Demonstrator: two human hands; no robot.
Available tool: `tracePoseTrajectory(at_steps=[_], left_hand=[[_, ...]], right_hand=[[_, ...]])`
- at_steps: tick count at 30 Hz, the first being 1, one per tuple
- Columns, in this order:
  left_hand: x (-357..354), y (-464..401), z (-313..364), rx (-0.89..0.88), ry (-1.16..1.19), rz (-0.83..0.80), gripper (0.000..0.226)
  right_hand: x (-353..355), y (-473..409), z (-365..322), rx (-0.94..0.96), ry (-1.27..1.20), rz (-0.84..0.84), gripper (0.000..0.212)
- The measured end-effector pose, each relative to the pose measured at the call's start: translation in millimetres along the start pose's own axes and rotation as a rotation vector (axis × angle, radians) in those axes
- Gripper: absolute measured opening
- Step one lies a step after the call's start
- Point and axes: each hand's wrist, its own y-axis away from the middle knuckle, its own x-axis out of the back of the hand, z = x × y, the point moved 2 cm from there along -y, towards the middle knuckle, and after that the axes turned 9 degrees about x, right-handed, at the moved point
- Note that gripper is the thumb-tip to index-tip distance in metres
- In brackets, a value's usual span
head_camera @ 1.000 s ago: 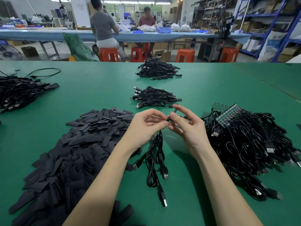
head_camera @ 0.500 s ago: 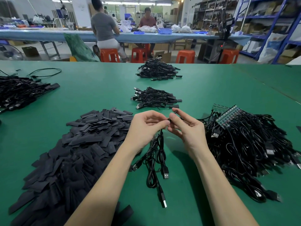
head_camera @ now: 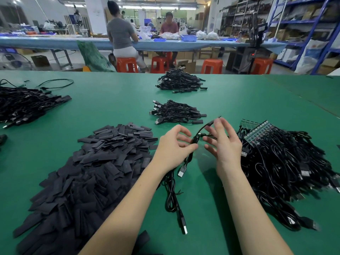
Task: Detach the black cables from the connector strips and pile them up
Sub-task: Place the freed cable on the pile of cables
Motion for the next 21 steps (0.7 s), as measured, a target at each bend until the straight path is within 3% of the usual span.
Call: tracePoseTrajectory(at_steps=[3,8,13,17,21], left_hand=[[2.1,-15.3,20.9,-0.135,-0.015,0.123,0.021],[17.3,-87.1,75.3,-0.424,-0.486,0.217,0.009],[26.3,-150.5,70.0,-0.356,-0.903,0.192,0.013],[27.0,-165.1,43.9,-0.261,-0.977,0.087,0.018],[29.7,-161.9,41.2,-0.288,-0.960,0.119,0.019]], right_hand=[[1.5,-2.1,2.3,-0.010,0.074,0.025,0.016],[0.0,-0.6,9.8,-0.046,0.235,-0.070,0.015],[-5.9,5.1,14.4,-0.068,0.338,-0.208,0.017],[-8.1,6.8,18.9,-0.031,0.455,-0.280,0.015],[-10.0,9.2,23.2,0.033,0.719,-0.369,0.010]])
